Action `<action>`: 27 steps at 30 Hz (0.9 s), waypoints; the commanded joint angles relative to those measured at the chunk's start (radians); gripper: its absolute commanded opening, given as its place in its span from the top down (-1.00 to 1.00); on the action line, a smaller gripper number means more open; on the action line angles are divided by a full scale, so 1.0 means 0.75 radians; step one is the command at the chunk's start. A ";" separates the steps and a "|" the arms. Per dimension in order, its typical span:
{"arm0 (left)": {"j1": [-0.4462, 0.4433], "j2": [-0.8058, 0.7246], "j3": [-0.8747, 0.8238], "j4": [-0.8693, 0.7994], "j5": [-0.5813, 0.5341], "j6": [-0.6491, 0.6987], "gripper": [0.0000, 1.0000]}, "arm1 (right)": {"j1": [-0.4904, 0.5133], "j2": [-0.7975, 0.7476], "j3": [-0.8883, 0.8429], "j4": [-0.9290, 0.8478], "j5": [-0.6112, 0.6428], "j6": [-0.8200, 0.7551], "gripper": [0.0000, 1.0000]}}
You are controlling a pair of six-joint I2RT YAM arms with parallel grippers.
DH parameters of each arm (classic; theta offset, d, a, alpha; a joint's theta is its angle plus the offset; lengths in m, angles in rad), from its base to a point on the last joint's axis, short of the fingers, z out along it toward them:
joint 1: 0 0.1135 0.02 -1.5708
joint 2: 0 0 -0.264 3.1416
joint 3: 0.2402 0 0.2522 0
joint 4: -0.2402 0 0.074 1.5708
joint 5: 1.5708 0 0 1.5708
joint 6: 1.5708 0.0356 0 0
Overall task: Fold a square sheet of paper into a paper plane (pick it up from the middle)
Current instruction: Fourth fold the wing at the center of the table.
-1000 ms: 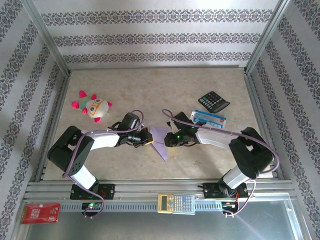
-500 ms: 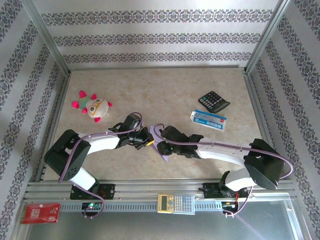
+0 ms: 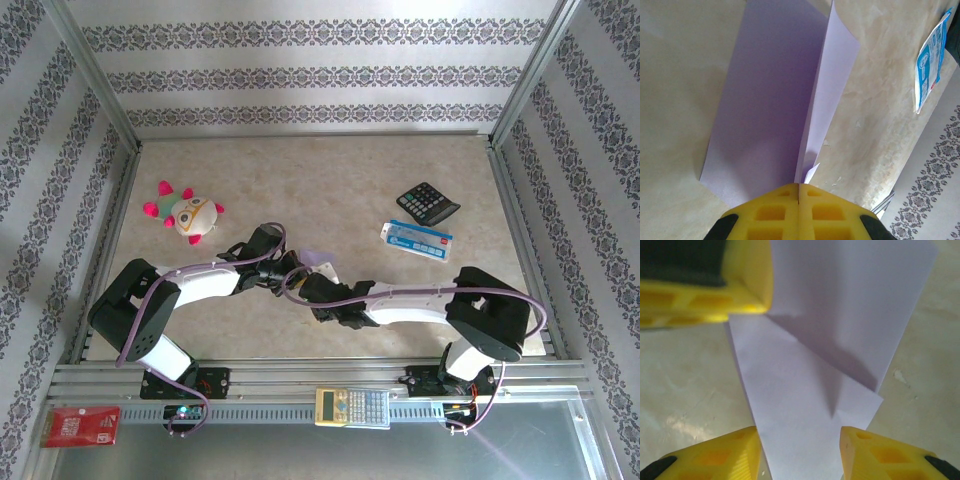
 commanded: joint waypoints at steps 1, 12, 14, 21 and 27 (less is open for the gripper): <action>-0.015 0.025 0.029 -0.029 0.011 -0.029 1.00 | 0.016 0.053 0.055 -0.028 0.114 0.025 0.10; -0.015 0.045 0.019 -0.011 0.027 -0.012 1.00 | 0.023 0.121 0.109 -0.061 0.151 0.032 0.22; -0.015 0.045 0.015 -0.006 0.029 -0.010 1.00 | 0.024 0.119 0.112 -0.069 0.153 0.034 0.25; -0.015 0.050 0.016 -0.002 0.034 -0.004 1.00 | 0.028 0.111 0.106 -0.091 0.166 0.044 0.38; -0.015 0.053 0.010 0.008 0.041 0.000 1.00 | 0.028 0.114 0.105 -0.096 0.172 0.046 0.44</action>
